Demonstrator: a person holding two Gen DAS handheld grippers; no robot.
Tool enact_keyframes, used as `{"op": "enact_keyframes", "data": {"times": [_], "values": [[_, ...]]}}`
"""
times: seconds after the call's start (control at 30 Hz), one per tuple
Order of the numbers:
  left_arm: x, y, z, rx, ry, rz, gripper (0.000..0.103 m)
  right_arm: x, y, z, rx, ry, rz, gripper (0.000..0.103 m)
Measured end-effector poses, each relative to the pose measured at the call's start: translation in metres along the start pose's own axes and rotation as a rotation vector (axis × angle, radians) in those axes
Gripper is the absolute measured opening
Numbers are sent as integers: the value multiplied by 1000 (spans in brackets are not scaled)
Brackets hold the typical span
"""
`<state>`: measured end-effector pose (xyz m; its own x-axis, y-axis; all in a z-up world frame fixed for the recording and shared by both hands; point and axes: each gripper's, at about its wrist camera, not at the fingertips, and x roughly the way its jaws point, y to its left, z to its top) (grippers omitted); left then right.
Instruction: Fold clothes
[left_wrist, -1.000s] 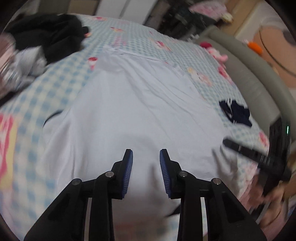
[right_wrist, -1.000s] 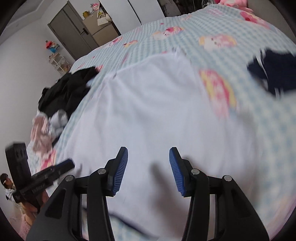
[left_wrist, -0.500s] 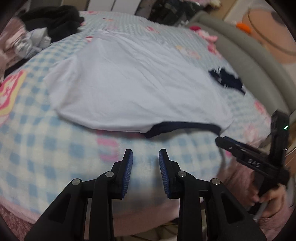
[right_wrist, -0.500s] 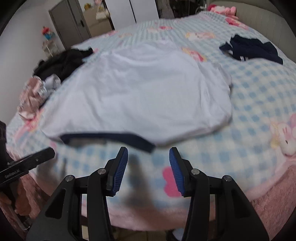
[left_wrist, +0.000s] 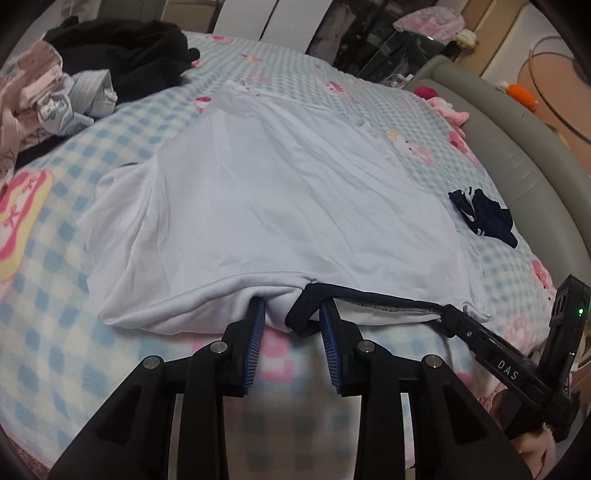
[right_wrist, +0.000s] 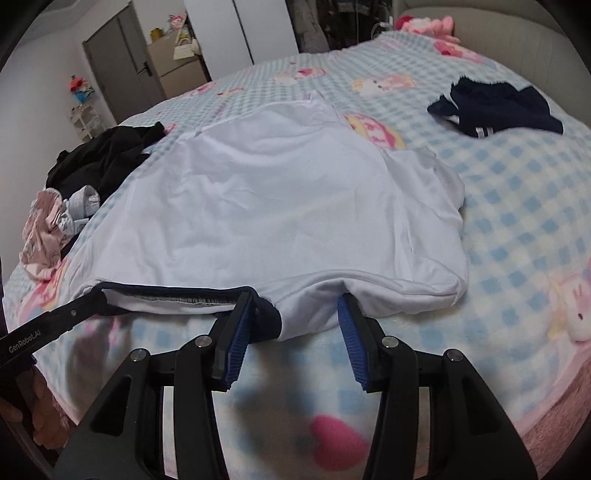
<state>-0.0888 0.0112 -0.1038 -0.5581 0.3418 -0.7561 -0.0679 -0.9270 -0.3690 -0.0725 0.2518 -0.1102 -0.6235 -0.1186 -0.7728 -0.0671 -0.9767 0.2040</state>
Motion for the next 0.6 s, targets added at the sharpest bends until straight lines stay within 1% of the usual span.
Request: {"op": "enact_keyframes", "data": {"times": [0.07, 0.1, 0.13, 0.2, 0.27, 0.3, 0.33, 0.37, 0.43, 0.47, 0.5, 0.53, 0.57, 0.6], "values": [[4, -2, -6, 4, 8, 20, 31, 5, 0, -1, 11, 19, 6, 48], [5, -4, -10, 10, 8, 31, 24, 6, 2, -4, 1, 25, 7, 48], [6, -6, -13, 17, 8, 42, 19, 5, 4, -8, -11, 28, 11, 48], [6, -8, -19, 24, -8, 71, 12, 4, 7, -16, -35, 39, 20, 47], [4, -8, -18, 9, -25, 90, 11, 6, 10, -19, -68, 38, 19, 26], [4, -7, -16, -2, -19, 84, 11, 7, 12, -18, -80, 35, 16, 14], [5, -6, -14, -13, -11, 80, 11, 5, 13, -16, -86, 20, 6, 11], [9, -5, -13, -23, 6, 79, 14, 4, 14, -14, -91, 6, -4, 11], [15, -3, -10, -40, 37, 76, 26, 5, 16, -12, -88, 2, -19, 13], [18, -2, -10, -41, 40, 66, 29, 11, 17, -12, -87, 26, -26, 15], [19, -3, -10, -42, 35, 71, 27, 16, 17, -12, -91, 40, -33, 18], [17, -3, -11, -46, 24, 87, 21, 21, 18, -13, -95, 53, -41, 18], [15, -3, -12, -49, 12, 98, 8, 25, 18, -14, -99, 65, -47, 18], [10, -4, -13, -52, 1, 93, 7, 22, 18, -14, -99, 58, -47, 15]]}}
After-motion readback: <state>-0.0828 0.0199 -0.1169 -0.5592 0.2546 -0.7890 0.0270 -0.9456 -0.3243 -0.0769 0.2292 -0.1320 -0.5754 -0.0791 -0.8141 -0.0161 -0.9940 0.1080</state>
